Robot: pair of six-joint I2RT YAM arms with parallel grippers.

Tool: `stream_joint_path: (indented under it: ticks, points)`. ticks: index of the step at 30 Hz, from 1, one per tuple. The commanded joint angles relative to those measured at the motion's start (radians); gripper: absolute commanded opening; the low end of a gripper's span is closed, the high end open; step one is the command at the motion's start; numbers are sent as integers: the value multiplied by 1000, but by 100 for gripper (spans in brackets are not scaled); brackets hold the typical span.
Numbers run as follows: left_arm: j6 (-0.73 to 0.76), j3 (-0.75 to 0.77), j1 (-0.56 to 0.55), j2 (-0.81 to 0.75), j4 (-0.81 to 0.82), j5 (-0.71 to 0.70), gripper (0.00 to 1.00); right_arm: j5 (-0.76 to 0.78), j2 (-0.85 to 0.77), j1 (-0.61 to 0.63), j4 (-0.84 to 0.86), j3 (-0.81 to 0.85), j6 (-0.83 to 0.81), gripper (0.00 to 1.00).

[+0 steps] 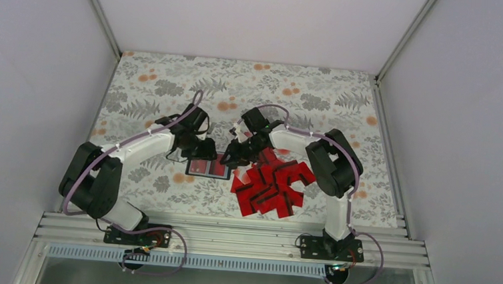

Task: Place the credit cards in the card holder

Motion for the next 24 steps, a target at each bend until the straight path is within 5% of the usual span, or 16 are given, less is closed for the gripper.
stream_joint_path:
  ticks: [1, 7, 24]
  points:
    - [47, -2, 25, -18, -29, -77, 37, -46, -22, 11, 65, -11, 56, 29]
    - [92, -20, 34, 29, 12, -42, 21, 0, -5, 10, 68, -16, 90, 29]
    - [125, -68, 32, 140, 89, 15, 15, 28, 54, 11, 78, -26, 104, 31]
